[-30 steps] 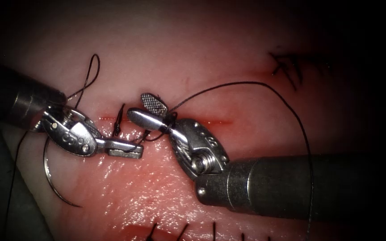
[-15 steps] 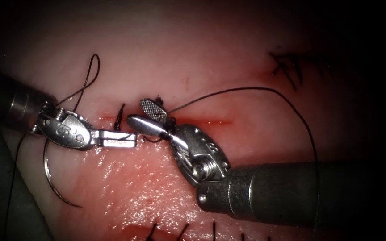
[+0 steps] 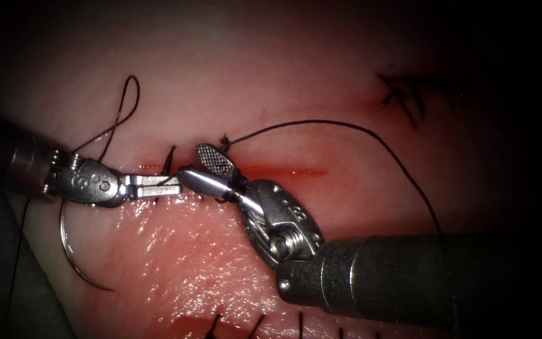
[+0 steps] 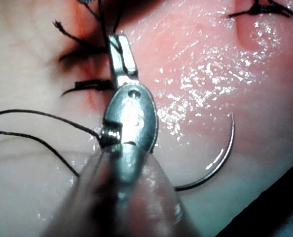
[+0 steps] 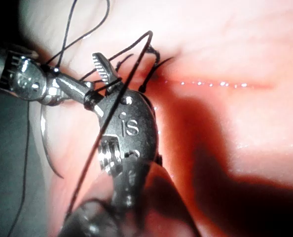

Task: Wound Closure
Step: Grab the short tail with the right gripper

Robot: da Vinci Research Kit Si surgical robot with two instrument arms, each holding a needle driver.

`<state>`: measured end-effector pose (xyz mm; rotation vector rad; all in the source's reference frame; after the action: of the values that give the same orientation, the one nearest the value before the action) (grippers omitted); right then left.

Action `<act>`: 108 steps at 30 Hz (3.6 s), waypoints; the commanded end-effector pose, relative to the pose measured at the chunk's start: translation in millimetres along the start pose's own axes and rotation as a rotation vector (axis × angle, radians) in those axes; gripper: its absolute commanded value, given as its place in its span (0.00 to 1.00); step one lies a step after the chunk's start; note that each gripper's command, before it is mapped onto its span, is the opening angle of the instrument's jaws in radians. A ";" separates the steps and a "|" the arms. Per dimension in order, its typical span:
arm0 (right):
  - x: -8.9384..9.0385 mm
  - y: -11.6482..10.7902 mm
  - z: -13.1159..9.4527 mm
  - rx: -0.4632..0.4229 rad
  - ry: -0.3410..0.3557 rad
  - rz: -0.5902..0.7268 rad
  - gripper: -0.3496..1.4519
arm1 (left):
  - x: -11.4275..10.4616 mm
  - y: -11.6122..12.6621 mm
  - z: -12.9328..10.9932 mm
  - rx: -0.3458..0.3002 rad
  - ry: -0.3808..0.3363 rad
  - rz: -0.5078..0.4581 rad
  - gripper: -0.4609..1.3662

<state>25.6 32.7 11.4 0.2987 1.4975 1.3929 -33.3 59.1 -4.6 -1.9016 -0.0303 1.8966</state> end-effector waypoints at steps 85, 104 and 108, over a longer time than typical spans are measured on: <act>-1.5 7.0 1.5 -0.476 -0.049 -0.093 0.51 | 2.5 4.6 4.3 -0.140 -0.103 0.276 0.06; -2.5 7.1 2.3 -0.452 -0.055 -0.094 0.07 | 2.2 4.6 4.1 -0.141 -0.102 0.273 0.06; -2.7 6.9 2.5 -0.444 -0.058 -0.093 0.00 | 2.2 4.6 4.0 -0.142 -0.102 0.273 0.06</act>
<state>25.7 34.1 19.2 -0.0014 1.1086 1.5754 -38.4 56.9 -7.9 -1.9795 0.0773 2.2211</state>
